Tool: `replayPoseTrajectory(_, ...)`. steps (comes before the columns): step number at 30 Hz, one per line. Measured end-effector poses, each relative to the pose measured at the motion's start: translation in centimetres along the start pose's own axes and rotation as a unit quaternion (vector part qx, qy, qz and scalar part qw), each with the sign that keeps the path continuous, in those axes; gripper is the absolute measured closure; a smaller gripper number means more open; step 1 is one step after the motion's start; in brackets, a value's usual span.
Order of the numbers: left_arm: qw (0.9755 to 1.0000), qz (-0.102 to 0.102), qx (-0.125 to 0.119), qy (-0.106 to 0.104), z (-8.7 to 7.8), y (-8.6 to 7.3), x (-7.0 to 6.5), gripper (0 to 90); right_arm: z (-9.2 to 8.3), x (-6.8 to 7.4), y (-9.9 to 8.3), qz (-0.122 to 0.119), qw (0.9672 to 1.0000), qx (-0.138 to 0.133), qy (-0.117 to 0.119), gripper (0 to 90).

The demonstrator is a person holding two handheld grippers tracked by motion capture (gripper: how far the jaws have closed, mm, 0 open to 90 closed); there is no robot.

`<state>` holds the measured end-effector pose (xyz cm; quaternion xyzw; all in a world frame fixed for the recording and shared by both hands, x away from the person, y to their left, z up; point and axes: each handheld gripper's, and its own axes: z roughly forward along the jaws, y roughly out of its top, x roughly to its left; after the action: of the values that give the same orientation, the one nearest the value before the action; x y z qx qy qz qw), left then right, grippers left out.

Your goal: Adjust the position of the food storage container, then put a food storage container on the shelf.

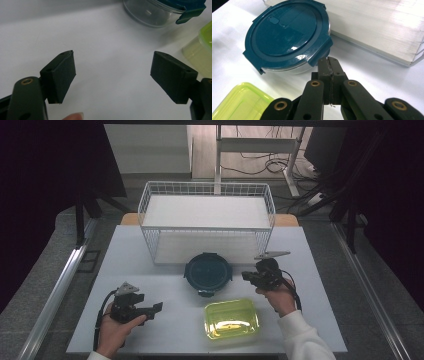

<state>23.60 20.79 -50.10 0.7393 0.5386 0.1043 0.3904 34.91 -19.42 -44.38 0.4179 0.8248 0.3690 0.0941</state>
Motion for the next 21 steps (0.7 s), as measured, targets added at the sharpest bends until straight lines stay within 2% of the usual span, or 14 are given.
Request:
replayPoseTrajectory(2,1.0,0.003,-0.001,0.0,-0.1,0.0,0.0,20.0,0.0,0.0,-0.1,-0.005,1.0,0.005,0.001,89.3)
replayPoseTrajectory(4,1.0,0.005,0.0,0.001,-0.2,-0.1,0.0,20.0,-0.1,-0.2,-0.3,0.002,1.0,0.001,-0.001,89.2)
replayPoseTrajectory(12,1.0,0.009,-0.001,0.002,-0.5,-0.3,-0.5,20.1,-0.7,-0.9,-1.2,0.027,0.9993,-0.01,0.024,86.9)
replayPoseTrajectory(13,0.9999,0.011,-0.002,0.0,-0.4,-0.2,-0.6,20.1,-0.7,-0.9,-1.3,0.03,0.9992,-0.011,0.026,83.2)
replayPoseTrajectory(14,0.9999,0.012,-0.003,0.0,-0.4,-0.1,-0.8,20.0,-0.8,-0.8,-1.3,0.031,0.9991,-0.014,0.024,75.5)
replayPoseTrajectory(15,0.9999,0.013,-0.004,0.0,-0.3,-0.1,-0.9,19.7,-1.1,-0.6,-1.4,0.035,0.999,-0.023,0.015,55.3)
replayPoseTrajectory(16,0.9999,0.014,-0.007,-0.001,-0.3,0.0,-1.1,19.7,-1.1,-0.6,-1.4,0.035,0.999,-0.023,0.015,55.3)
replayPoseTrajectory(19,0.9999,0.012,-0.005,-0.008,-0.1,0.4,-1.1,17.7,-1.5,-0.5,-1.3,0.051,0.9982,-0.03,0.011,37.2)
replayPoseTrajectory(21,0.9999,0.008,-0.001,-0.014,0.2,0.6,-1.1,16.5,-1.5,-0.7,-1.3,0.059,0.9977,-0.032,0.013,31.5)
